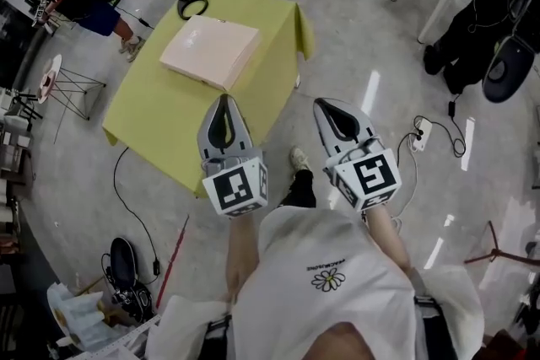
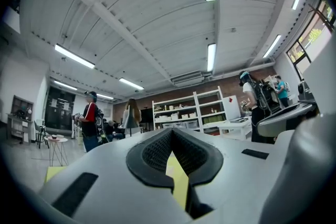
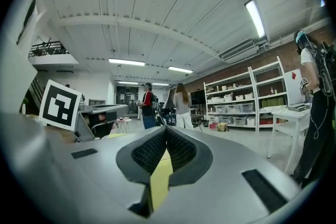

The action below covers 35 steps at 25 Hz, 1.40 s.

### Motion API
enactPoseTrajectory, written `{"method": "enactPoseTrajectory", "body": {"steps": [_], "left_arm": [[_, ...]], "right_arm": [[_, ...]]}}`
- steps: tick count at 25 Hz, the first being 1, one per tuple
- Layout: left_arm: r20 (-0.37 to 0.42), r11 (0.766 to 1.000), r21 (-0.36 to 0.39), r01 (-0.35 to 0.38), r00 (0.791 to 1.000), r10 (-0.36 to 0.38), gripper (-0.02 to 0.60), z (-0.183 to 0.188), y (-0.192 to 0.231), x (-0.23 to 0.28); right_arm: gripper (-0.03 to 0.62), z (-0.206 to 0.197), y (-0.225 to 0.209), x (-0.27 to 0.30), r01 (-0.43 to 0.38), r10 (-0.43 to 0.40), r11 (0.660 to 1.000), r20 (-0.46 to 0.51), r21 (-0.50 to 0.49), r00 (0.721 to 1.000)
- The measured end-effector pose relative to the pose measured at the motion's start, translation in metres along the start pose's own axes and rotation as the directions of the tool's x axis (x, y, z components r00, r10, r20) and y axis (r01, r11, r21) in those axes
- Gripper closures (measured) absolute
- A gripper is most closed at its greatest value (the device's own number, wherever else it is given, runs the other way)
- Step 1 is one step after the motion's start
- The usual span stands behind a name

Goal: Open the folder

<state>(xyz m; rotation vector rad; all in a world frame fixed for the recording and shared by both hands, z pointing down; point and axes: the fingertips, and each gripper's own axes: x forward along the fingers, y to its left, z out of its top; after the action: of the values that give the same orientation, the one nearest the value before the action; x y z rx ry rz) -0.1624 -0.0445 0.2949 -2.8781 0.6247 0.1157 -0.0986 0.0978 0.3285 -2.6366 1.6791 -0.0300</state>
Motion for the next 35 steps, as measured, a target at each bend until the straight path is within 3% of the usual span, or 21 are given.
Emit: {"method": "enactPoseTrajectory", "body": {"steps": [5,10,15,22,28,32,35], "left_arm": [[0.016,1.0,0.016,-0.019,1.0,0.018,0.568,0.0,0.019,0.082],[0.017,0.996,0.008,-0.086,0.996,0.086,0.568,-0.016,0.056,0.156],[0.009,0.993,0.002,-0.12,0.993,0.12,0.568,-0.033,0.083,0.206],[-0.016,0.988,0.0,-0.152,0.988,0.152,0.568,-0.043,0.099,0.228],[-0.037,0.969,-0.024,-0.247,0.969,0.246,0.568,-0.053,0.099,0.204],[-0.056,0.953,-0.019,-0.302,0.952,0.3,0.568,-0.059,0.111,0.215],[-0.073,0.919,0.0,-0.395,0.916,0.394,0.568,-0.065,0.116,0.222]], "right_arm": [[0.582,0.006,-0.033,0.083,-0.036,0.036,0.999,-0.05,-0.002,0.998],[0.582,0.003,-0.056,0.174,-0.106,0.106,0.994,-0.058,0.006,0.993],[0.582,-0.003,-0.07,0.239,-0.162,0.163,0.987,-0.055,0.024,0.985],[0.582,-0.017,-0.074,0.281,-0.221,0.229,0.971,-0.091,0.096,0.969],[0.582,-0.029,-0.066,0.29,-0.321,0.334,0.938,-0.097,0.129,0.938],[0.582,-0.023,-0.07,0.324,-0.4,0.417,0.904,-0.099,0.154,0.904],[0.582,-0.029,-0.08,0.35,-0.477,0.501,0.86,-0.117,0.182,0.858]]}}
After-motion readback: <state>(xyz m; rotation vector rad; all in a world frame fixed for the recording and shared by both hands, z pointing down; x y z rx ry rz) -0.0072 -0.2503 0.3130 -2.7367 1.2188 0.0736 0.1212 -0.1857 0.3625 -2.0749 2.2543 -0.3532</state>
